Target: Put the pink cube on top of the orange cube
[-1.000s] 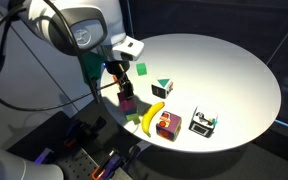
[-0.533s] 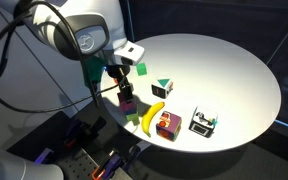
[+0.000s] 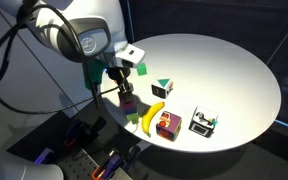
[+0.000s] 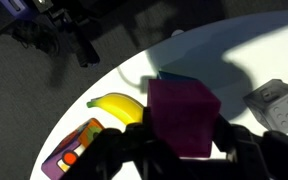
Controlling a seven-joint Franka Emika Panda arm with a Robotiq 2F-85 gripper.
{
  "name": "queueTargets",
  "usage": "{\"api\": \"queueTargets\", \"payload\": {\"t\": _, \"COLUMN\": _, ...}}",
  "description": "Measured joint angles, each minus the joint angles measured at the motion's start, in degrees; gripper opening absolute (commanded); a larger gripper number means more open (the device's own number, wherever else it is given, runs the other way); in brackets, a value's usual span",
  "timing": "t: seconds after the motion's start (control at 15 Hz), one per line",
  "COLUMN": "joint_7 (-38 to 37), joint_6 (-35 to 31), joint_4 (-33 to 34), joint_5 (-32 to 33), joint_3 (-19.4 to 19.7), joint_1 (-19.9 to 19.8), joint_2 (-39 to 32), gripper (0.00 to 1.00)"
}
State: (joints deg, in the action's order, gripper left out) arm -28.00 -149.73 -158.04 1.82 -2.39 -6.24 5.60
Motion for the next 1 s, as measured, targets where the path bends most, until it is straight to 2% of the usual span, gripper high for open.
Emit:
{"api": "queueTargets", "payload": {"t": 0.2, "joint_7": 0.1, "joint_6": 1.09, "joint_4": 0.61, "joint_5": 0.0, "joint_3": 0.04, "joint_1": 0.0, "joint_2": 0.38, "gripper": 0.29}}
{"api": "queueTargets", "payload": {"t": 0.4, "joint_7": 1.29, "joint_6": 6.13, "joint_4": 2.08, "joint_5": 0.0, "joint_3": 0.2, "joint_1": 0.01, "joint_2": 2.66, "gripper": 0.29}}
{"api": "queueTargets", "payload": {"t": 1.0, "joint_7": 14.25, "joint_6": 23.09, "joint_4": 9.38, "joint_5": 0.34, "joint_3": 0.29, "joint_1": 1.77, "joint_2": 13.08, "gripper": 0.29}}
